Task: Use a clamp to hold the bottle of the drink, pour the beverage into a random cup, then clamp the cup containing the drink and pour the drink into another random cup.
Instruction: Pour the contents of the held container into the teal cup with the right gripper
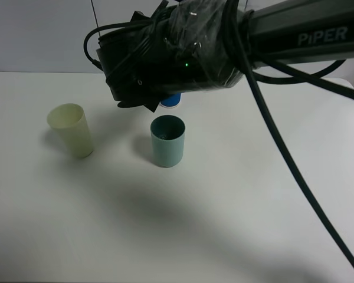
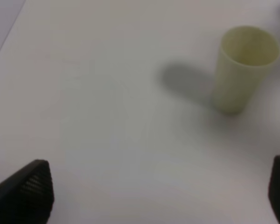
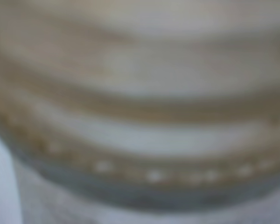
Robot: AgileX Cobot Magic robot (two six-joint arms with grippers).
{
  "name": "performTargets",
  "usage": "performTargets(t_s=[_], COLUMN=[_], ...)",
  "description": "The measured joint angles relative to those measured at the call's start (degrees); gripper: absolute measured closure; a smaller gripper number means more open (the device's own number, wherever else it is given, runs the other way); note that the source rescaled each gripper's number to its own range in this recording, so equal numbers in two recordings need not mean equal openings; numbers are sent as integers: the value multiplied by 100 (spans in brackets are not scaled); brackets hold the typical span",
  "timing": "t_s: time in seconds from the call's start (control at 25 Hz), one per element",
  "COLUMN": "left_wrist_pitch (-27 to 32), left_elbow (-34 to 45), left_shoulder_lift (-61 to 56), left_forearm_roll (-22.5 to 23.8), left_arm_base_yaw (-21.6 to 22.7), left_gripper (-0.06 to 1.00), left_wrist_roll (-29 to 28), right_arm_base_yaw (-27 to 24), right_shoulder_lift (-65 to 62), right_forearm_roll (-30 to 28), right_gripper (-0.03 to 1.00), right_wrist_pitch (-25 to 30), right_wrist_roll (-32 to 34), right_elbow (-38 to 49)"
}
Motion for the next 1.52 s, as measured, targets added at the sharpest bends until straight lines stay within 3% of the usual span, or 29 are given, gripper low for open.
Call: performTargets(t_s=[1.52], left_wrist_pitch=[0], left_elbow=[0], left_shoulder_lift=[0], left_forearm_roll=[0], left_arm_base_yaw=[0], left_gripper=[18], left_wrist_roll=[0], right_arm_base_yaw=[180], right_shoulder_lift=[0], right_forearm_roll=[-780], right_gripper=[97], right_wrist_pitch=[-36], right_wrist_roll=[215], right_elbow=[0])
